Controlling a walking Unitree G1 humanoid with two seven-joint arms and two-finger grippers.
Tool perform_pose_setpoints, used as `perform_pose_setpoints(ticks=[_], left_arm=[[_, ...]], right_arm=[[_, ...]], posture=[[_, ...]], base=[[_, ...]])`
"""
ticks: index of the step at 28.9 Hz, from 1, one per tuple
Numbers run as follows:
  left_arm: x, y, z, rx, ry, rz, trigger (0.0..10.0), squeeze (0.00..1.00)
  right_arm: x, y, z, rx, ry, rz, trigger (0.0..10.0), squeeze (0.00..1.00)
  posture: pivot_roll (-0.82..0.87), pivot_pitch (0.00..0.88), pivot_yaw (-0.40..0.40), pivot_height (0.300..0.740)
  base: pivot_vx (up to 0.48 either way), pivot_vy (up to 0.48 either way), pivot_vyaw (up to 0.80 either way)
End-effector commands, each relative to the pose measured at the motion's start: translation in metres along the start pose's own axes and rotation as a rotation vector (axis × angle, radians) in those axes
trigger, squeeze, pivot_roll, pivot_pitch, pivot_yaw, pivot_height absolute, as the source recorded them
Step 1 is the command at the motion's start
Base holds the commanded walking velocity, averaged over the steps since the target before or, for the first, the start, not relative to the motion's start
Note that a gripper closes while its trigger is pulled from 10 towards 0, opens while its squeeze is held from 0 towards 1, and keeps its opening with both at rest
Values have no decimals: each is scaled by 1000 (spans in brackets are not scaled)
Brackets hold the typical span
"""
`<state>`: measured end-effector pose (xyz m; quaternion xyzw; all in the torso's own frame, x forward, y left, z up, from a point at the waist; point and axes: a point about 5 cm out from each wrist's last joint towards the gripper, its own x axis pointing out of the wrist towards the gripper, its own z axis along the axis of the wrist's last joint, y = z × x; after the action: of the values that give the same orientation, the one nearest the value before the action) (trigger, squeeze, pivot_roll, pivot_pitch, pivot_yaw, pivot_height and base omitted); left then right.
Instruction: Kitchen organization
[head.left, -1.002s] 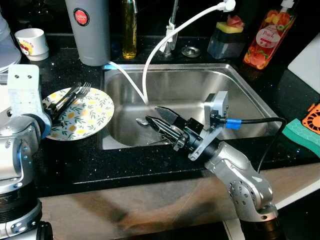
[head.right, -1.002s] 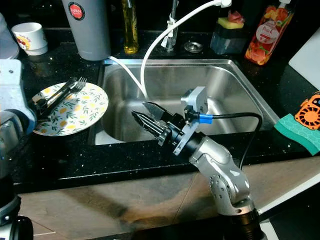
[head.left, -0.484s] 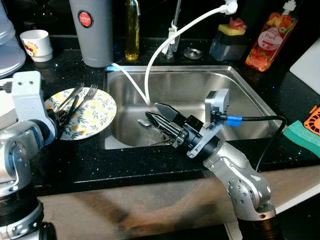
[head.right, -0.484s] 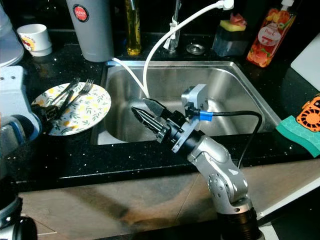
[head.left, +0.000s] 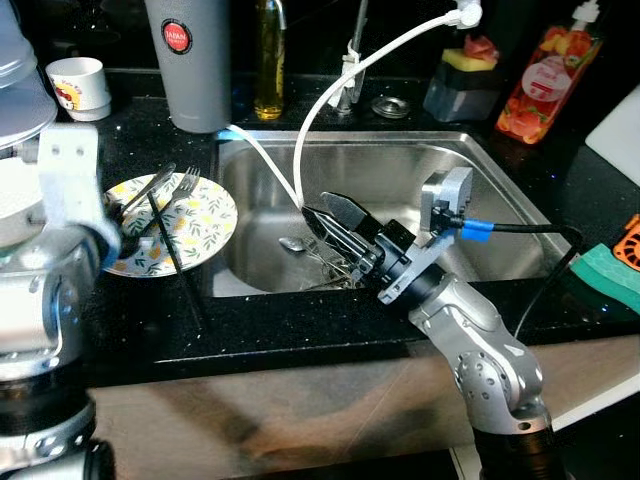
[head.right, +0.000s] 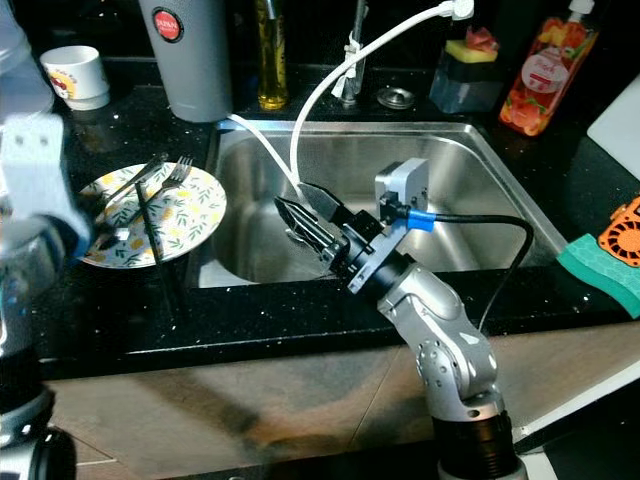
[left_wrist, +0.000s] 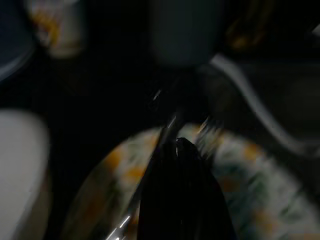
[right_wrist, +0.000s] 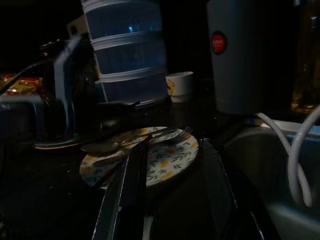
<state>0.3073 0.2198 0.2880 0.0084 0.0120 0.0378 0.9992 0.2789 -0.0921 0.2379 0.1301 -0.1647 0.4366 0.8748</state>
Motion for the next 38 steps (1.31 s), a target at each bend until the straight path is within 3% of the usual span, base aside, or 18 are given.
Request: perform_pose_setpoints(ticks=[1,4,5,6,11,15,22,23,30,31,32,33,38], left_arm=[[3,-9,-3,-14,4,-42,10000,0],[8,-20,-3,18,2,-74,10000,0],[10,-22,-7,34,31,-75,10000,90],[13,-20,-15,40,84,-66,10000,1000],[13,-12,-26,16,149,-25,10000,1000],[1,-10,-38,-21,206,-1,10000,1000],[-6,-12,-39,-46,197,54,10000,1000],[-6,-13,-46,-50,234,76,10000,0],[0,-12,-72,-49,377,68,9843,0],[0,-11,-79,-53,417,66,3961,0],[0,-9,-84,-54,443,67,902,0],[0,-7,-87,-43,457,74,0,0],[-1,-2,-91,-3,467,106,0,0]], right_arm=[[-1,-4,2,-9,-11,-20,10000,0],[0,-5,3,-14,-13,-26,10000,0],[-1,-5,3,-16,-14,-29,10000,0],[-1,-5,4,-20,-14,-36,10000,0],[-4,-6,4,-23,-11,-50,10000,0],[-7,-7,3,-22,-6,-65,10000,0],[-6,-7,1,-14,-2,-62,10000,0],[-4,-7,0,-10,-2,-54,10000,0],[0,-6,-1,-4,-5,-39,10000,0],[1,-5,-1,-5,-5,-38,10000,0],[1,-5,0,-7,-6,-39,10000,0],[0,-6,0,-9,-6,-41,10000,0],[-3,-7,1,-15,-7,-55,10000,0]], posture=[[158,62,-48,740],[148,59,-46,740],[141,59,-42,740],[137,59,-40,740],[128,62,-32,740],[134,66,-32,740],[144,65,-36,740],[160,62,-43,740],[161,51,-43,740],[157,49,-41,740],[152,48,-38,740],[152,48,-38,740],[138,42,-30,740]], base=[[0,0,0],[0,0,0],[0,0,0],[0,0,0],[0,0,0],[0,0,0],[0,0,0],[0,0,0],[0,0,0],[0,0,0],[0,0,0],[0,0,0],[0,0,0]])
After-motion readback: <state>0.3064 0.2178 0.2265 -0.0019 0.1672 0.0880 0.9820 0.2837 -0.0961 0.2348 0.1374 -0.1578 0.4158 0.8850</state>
